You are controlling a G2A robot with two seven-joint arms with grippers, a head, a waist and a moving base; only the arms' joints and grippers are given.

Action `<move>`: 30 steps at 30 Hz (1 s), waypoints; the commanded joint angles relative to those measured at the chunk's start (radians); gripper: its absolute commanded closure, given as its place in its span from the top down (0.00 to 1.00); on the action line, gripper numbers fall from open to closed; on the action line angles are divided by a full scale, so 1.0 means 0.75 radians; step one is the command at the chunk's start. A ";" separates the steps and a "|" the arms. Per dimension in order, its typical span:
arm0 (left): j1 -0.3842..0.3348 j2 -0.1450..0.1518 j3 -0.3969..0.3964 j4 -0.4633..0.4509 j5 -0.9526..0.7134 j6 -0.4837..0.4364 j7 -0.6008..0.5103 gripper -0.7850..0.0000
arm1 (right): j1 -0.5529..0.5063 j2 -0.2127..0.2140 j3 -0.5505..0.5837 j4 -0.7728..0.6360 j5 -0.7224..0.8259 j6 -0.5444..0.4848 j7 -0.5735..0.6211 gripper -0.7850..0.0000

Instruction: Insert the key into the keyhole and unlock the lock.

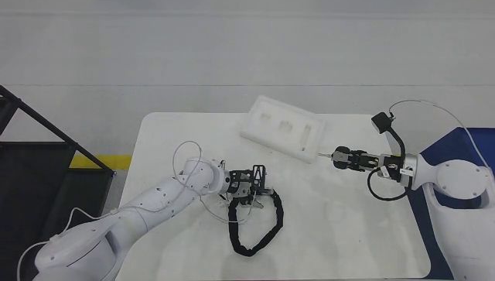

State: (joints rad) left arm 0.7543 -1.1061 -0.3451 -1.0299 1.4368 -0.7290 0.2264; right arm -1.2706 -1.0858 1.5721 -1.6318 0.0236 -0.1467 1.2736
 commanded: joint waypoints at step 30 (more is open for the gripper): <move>-0.059 -0.034 -0.154 0.046 -0.050 -0.284 0.130 0.00 | 0.000 0.000 0.000 0.000 0.000 0.000 0.000 0.00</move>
State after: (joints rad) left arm 0.7101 -1.1367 -0.4496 -0.9882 1.4026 -0.9259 0.3030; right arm -1.2706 -1.0858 1.5721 -1.6318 0.0236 -0.1467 1.2736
